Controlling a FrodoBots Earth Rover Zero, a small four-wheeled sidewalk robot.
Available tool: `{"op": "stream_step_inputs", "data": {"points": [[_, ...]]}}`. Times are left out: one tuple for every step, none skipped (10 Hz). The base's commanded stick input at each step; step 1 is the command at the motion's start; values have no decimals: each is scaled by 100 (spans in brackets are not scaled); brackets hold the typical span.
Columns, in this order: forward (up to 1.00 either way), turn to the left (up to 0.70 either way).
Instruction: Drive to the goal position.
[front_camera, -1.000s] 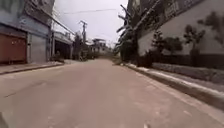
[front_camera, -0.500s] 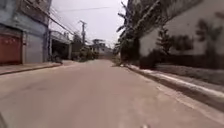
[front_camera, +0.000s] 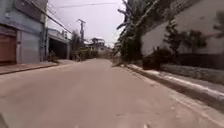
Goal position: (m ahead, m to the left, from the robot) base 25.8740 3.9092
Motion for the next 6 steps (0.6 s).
{"op": "stream_step_inputs", "data": {"points": [[100, 3], [100, 3], [100, 3], [100, 3], [100, 3], [100, 3]]}}
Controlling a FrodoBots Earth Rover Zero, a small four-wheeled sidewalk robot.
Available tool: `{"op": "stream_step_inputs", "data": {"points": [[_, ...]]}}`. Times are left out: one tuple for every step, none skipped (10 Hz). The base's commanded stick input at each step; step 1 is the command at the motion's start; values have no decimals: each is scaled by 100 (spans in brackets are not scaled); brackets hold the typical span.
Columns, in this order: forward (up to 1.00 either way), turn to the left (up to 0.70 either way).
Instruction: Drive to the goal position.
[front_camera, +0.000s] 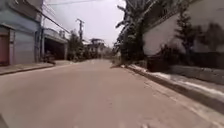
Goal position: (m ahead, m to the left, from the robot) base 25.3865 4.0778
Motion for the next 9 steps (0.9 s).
{"op": "stream_step_inputs", "data": {"points": [[100, 3], [100, 3], [100, 3], [100, 3], [100, 3], [100, 3], [100, 3], [100, 3], [100, 3]]}}
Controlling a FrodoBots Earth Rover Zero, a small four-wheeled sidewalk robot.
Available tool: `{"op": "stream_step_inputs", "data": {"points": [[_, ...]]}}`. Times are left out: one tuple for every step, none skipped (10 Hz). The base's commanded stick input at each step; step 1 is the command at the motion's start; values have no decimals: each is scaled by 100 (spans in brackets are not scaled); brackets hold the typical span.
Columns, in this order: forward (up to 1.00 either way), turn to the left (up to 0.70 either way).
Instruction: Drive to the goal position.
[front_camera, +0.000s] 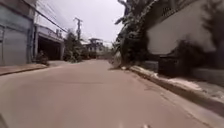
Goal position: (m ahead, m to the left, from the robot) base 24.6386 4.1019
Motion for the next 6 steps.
{"op": "stream_step_inputs", "data": {"points": [[100, 3], [100, 3], [100, 3], [100, 3], [100, 3], [100, 3]]}}
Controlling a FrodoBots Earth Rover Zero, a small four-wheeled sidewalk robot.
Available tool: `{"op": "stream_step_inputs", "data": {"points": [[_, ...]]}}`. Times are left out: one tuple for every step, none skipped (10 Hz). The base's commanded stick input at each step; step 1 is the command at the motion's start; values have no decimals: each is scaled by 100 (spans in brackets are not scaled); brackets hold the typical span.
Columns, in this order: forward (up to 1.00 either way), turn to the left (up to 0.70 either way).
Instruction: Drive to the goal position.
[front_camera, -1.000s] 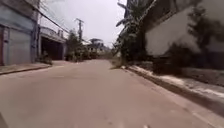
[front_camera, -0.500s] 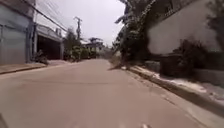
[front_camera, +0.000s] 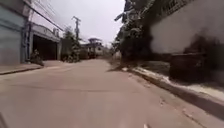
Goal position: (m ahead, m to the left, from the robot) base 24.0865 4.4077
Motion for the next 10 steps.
{"op": "stream_step_inputs", "data": {"points": [[100, 3], [100, 3], [100, 3], [100, 3], [100, 3], [100, 3], [100, 3], [100, 3], [100, 3], [100, 3]]}}
